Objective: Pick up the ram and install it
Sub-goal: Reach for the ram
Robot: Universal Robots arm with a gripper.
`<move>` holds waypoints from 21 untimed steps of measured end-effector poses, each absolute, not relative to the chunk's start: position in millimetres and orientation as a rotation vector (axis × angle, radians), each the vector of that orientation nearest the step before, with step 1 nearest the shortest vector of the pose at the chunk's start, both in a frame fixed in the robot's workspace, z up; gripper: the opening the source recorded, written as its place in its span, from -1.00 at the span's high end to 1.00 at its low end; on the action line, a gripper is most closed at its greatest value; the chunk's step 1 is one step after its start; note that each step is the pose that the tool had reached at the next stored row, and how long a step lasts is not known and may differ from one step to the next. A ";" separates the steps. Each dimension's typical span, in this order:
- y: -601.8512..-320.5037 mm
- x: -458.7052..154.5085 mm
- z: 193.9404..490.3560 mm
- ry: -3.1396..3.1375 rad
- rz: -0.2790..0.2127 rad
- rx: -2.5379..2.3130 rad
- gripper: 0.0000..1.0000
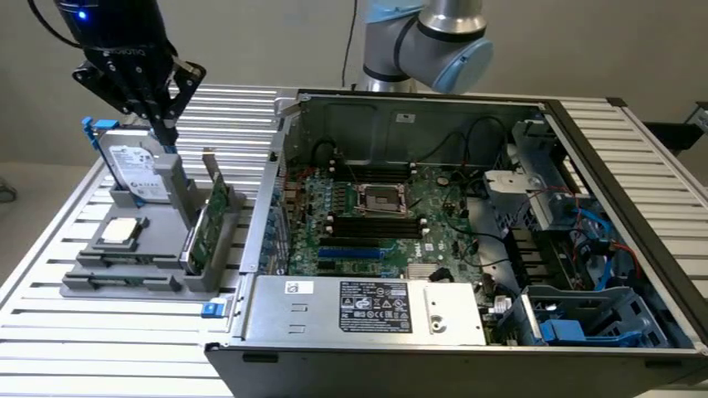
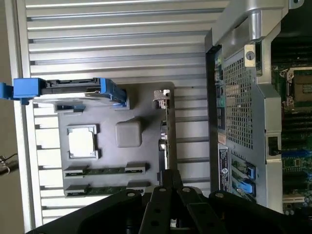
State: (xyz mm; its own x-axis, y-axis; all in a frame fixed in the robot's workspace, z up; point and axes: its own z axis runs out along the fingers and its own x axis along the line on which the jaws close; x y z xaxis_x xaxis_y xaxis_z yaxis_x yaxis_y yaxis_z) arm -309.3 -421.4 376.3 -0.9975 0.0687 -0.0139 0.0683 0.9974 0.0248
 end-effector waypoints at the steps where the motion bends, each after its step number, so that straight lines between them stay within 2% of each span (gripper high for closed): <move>1: -422.0 -313.4 375.8 3.125 0.038 0.107 0.79; 21: -448.4 -354.7 360.8 3.146 0.033 0.108 0.79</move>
State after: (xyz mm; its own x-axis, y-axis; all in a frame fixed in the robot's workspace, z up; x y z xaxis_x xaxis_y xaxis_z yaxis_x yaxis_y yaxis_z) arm -354.7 -448.4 360.8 -0.9976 0.0686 0.0075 0.0687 0.9974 0.0209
